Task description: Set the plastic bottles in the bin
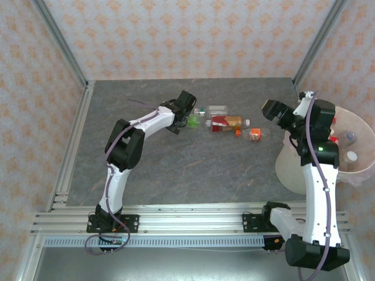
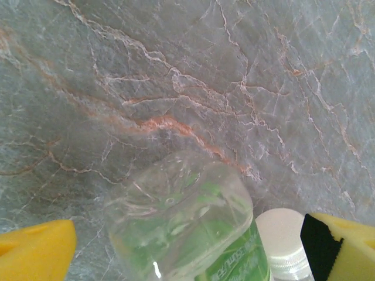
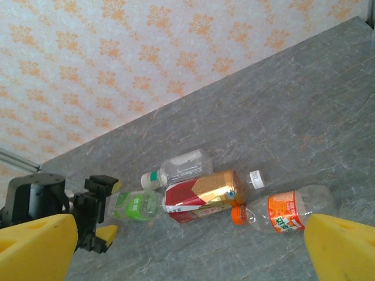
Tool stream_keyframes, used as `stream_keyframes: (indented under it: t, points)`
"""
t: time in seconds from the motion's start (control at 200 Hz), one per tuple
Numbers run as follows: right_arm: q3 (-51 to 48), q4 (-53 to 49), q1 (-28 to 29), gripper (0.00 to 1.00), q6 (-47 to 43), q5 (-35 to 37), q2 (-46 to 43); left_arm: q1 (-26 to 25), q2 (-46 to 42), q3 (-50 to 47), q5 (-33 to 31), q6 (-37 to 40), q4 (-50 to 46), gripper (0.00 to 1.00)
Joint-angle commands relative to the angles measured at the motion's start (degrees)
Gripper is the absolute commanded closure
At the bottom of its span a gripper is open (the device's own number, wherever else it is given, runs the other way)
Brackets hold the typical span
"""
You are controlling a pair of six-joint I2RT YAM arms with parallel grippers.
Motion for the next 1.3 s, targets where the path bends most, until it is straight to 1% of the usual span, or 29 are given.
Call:
stream_keyframes:
  t: [0.0, 0.165, 0.3, 0.39, 0.505, 0.641, 0.736, 0.841, 0.936, 1.081, 1.206, 1.296]
  points:
    - [-0.9, -1.4, 0.3, 0.01, -1.3, -1.1, -1.0, 0.8, 3.1, 5.6, -3.9, -1.4, -7.6, 0.0]
    - [-1.6, -1.6, 0.3, 0.01, -1.5, -1.2, -1.0, 0.8, 5.3, 6.7, -3.4, -2.3, -6.4, 0.03]
    - [-2.1, -1.7, 0.4, 0.01, -1.8, -1.2, -1.3, 0.9, 6.1, 6.0, -2.3, -1.4, -4.3, 0.1]
    - [-2.3, -1.8, 0.3, 0.01, -1.9, -1.2, -1.3, 1.1, 5.8, 4.4, -1.1, -0.7, -2.5, 0.19]
    - [-2.9, -0.8, 0.3, 0.01, -1.7, -1.4, -1.3, 1.4, 4.6, 1.3, 0.9, 1.5, 2.1, 0.28]
    - [-4.3, 1.8, 0.4, 0.01, -0.3, -3.0, -1.4, 1.7, 3.1, -1.3, 0.8, 3.3, 4.3, 0.41]
    - [-4.7, 3.1, 0.5, 0.01, 0.6, -4.5, -1.4, 1.9, 1.7, -3.2, 0.6, 4.6, 5.3, 0.46]
    - [-4.9, 3.8, 1.1, 0.01, 0.6, -5.0, -1.5, 2.1, -0.5, -5.6, 0.9, 6.0, 7.0, 0.51]
    - [-5.4, 4.4, 1.4, 0.01, 1.4, -6.2, -1.4, 2.3, -3.1, -8.1, 3.0, 7.8, 10.1, 0.52]
    - [-6.9, 6.5, 2.5, 0.01, 3.4, -8.7, -1.5, 2.3, -7.9, -11.3, 3.6, 11.9, 12.6, 0.55]
    - [-8.0, 8.8, 5.6, 0.01, 3.5, -8.8, -1.8, 2.3, -12.3, -15.0, 6.6, 16.9, 17.8, 0.57]
    - [-8.9, 10.8, 8.8, 0.01, 3.1, -8.6, -1.8, 2.4, -15.3, -16.2, 8.7, 20.9, 19.2, 0.59]
